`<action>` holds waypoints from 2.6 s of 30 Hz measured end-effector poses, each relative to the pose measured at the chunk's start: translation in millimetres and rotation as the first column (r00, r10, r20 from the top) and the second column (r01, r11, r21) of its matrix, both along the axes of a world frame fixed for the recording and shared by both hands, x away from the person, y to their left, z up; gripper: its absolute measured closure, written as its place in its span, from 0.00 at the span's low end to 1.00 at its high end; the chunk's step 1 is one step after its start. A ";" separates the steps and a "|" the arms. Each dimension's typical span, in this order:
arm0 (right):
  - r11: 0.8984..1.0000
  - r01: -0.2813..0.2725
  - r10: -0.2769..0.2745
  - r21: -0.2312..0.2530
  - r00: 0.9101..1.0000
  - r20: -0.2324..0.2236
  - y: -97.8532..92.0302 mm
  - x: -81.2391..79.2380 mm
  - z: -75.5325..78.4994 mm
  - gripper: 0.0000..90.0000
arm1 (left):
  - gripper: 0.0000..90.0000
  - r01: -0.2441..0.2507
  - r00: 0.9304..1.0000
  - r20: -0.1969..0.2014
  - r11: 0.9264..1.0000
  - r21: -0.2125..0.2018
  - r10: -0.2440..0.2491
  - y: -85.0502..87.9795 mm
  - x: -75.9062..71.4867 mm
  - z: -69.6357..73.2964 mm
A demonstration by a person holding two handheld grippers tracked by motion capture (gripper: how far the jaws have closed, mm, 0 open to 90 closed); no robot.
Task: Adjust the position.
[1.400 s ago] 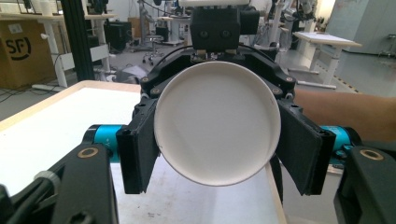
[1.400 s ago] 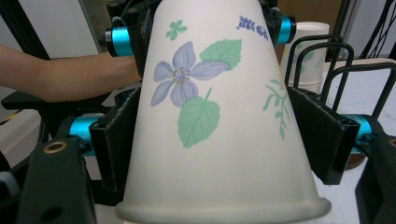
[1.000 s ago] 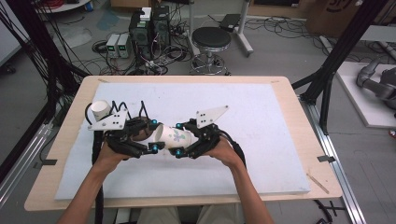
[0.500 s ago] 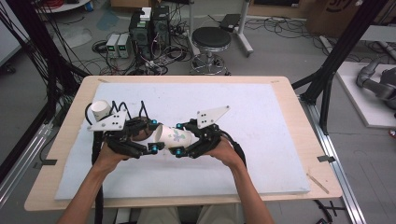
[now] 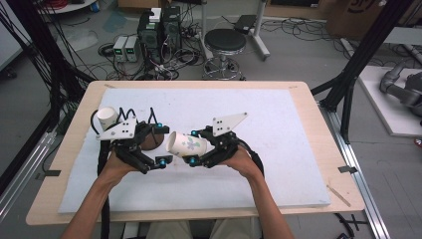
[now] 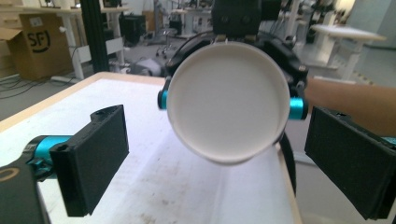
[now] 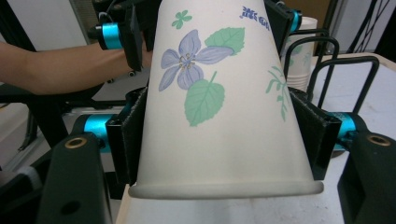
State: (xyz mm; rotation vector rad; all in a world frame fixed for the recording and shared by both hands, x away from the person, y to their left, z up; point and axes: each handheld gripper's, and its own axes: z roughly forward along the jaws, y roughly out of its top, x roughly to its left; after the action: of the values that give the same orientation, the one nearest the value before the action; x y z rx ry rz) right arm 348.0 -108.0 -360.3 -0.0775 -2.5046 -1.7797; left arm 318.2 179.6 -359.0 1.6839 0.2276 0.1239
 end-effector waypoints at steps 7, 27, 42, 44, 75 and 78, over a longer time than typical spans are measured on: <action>0.999 0.018 -0.018 -0.028 1.000 0.002 -6.5 -0.6 1.2 0.34 | 0.07 0.010 0.999 -0.031 0.997 0.080 -0.007 3.4 -3.6 0.7; 0.939 0.074 -0.045 -0.334 0.995 0.094 -3.8 -7.2 14.5 0.34 | 0.07 0.061 0.990 -0.143 0.854 0.516 0.016 -6.5 1.3 11.7; 0.853 0.084 -0.025 -0.516 0.993 0.119 4.0 -8.7 20.0 0.34 | 0.07 0.099 0.985 -0.175 0.775 0.625 0.015 -17.9 6.3 13.8; 0.849 0.079 -0.019 -0.523 0.993 0.118 5.3 -8.9 19.7 0.34 | 0.07 0.104 0.985 -0.172 0.771 0.629 0.007 -20.0 6.6 13.3; 0.799 0.026 0.039 -0.601 0.995 0.095 16.5 -9.4 10.6 0.34 | 0.07 0.136 0.984 -0.178 0.722 0.678 -0.018 -51.5 13.5 1.4; 0.800 0.023 0.043 -0.600 0.995 0.095 16.9 -9.3 10.5 0.34 | 0.07 0.146 0.983 -0.180 0.717 0.681 -0.029 -58.3 14.1 0.5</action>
State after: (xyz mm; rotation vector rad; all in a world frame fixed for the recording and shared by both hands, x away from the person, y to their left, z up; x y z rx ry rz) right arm 338.7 -91.1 -349.8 -0.0010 -3.0342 -0.9247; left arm 332.3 121.3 -358.6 2.4676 0.2322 -0.0042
